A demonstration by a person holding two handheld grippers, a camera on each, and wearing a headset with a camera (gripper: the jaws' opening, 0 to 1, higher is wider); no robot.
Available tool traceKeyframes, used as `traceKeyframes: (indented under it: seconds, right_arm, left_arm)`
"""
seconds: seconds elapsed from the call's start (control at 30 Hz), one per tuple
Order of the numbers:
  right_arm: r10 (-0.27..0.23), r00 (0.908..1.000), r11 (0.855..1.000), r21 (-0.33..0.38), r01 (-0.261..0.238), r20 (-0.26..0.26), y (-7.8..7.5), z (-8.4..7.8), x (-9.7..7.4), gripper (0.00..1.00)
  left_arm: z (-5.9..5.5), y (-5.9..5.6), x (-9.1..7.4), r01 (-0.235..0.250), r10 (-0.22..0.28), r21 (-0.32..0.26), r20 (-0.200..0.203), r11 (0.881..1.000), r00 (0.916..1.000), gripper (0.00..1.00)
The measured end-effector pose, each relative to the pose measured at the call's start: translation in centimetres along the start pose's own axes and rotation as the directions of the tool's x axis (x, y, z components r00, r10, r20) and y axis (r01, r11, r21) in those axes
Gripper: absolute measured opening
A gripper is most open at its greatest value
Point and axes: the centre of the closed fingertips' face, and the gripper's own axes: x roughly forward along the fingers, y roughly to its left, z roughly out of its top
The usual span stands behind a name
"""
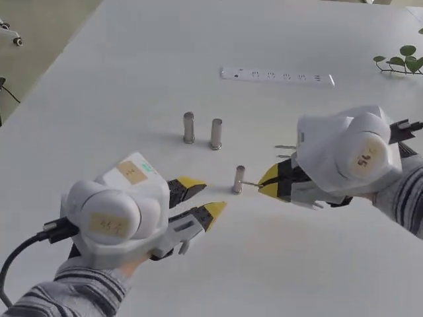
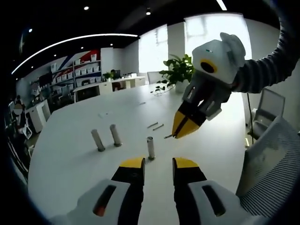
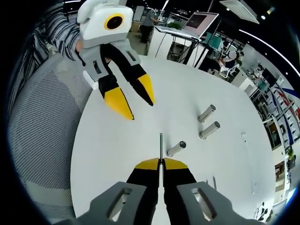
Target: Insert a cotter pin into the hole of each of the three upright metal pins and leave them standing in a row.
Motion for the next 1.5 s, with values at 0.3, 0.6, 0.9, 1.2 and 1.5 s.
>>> traceKeyframes:
  seconds: [0.3, 0.6, 0.9, 1.2, 1.5]
  right_arm:
    - [-0.050, 0.9957, 0.998, 0.022, 0.052, -0.078, -1.6, -2.1, 0.8, 0.00]
    - [-0.045, 0.9958, 0.996, 0.079, 0.051, -0.079, -2.2, -2.7, 1.5, 0.00]
    - [-0.047, 0.9954, 0.994, 0.093, 0.055, -0.083, -2.9, -3.3, 2.2, 0.00]
    - [-0.032, 0.9962, 0.995, 0.092, 0.039, -0.081, -2.7, -3.1, 2.5, 0.00]
    - [-0.030, 0.9957, 0.995, 0.096, 0.038, -0.088, -2.8, -3.3, 2.8, 0.00]
  left_arm:
    - [-0.2, 0.7, 1.9, -0.027, 0.027, -0.025, 0.003, 0.999, 0.9996, 0.27]
    - [-0.3, 1.1, 4.2, -0.041, 0.041, -0.028, -0.012, 0.999, 0.9991, 0.27]
    - [-0.8, 1.4, 6.3, -0.044, 0.043, -0.043, -0.034, 0.998, 0.9985, 0.26]
    - [-0.8, 1.2, 8.4, -0.033, 0.030, -0.051, -0.045, 0.998, 0.9985, 0.23]
    - [-1.6, 1.3, 9.9, -0.037, 0.033, -0.054, -0.075, 0.998, 0.9966, 0.18]
